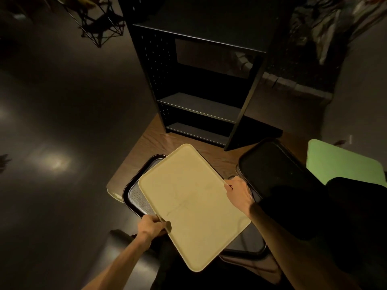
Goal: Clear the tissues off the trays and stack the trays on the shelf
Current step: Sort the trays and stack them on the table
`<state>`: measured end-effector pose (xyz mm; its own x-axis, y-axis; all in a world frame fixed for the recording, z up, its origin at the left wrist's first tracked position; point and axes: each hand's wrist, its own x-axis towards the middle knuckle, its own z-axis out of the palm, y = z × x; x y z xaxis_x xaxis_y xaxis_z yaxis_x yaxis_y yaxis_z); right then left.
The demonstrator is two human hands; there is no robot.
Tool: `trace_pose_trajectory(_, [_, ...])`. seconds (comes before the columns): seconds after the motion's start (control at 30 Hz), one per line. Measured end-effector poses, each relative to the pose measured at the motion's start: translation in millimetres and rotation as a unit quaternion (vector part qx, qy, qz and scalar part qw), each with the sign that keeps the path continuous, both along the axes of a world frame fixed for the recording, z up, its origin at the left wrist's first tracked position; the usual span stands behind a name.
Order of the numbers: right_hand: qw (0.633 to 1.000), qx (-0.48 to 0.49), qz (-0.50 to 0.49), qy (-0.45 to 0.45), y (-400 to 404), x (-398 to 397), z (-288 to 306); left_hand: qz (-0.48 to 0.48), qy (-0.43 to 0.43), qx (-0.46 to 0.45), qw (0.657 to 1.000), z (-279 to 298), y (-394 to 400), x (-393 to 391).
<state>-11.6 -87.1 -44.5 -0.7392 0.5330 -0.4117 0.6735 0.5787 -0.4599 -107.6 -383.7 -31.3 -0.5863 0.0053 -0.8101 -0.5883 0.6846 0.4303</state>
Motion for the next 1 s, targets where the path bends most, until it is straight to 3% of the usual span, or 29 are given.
trace_pose_trajectory(0.37, [0.998, -0.011, -0.055, -0.034, -9.1, -18.5, 5.6, -0.092, 0.009, -0.028, 0.995, -14.2, -7.3, -15.6])
trace_pose_trajectory(0.5, [0.997, -0.035, -0.050, -0.045, -7.3, -22.5, -7.4, 0.003, -0.031, 0.017, 0.999, -18.3, -0.6, -13.7])
trace_pose_trajectory(0.63, [0.997, -0.031, -0.053, -0.048, -7.1, -26.6, -16.7, 0.033, -0.061, 0.032, 0.997, -19.7, 5.3, -11.3])
trace_pose_trajectory(0.77, [0.991, -0.028, -0.127, 0.019, -14.7, -24.6, -22.9, 0.099, -0.074, 0.061, 0.990, -12.2, 9.7, -9.1])
trace_pose_trajectory(0.87, [0.975, 0.005, -0.194, 0.108, -22.8, -19.8, -21.4, 0.215, -0.094, 0.137, 0.962, -6.3, 5.4, -6.4])
trace_pose_trajectory(1.0, [0.979, -0.069, -0.180, 0.068, -23.5, -16.7, -19.6, 0.289, -0.120, 0.226, 0.922, 2.6, -4.8, -4.9])
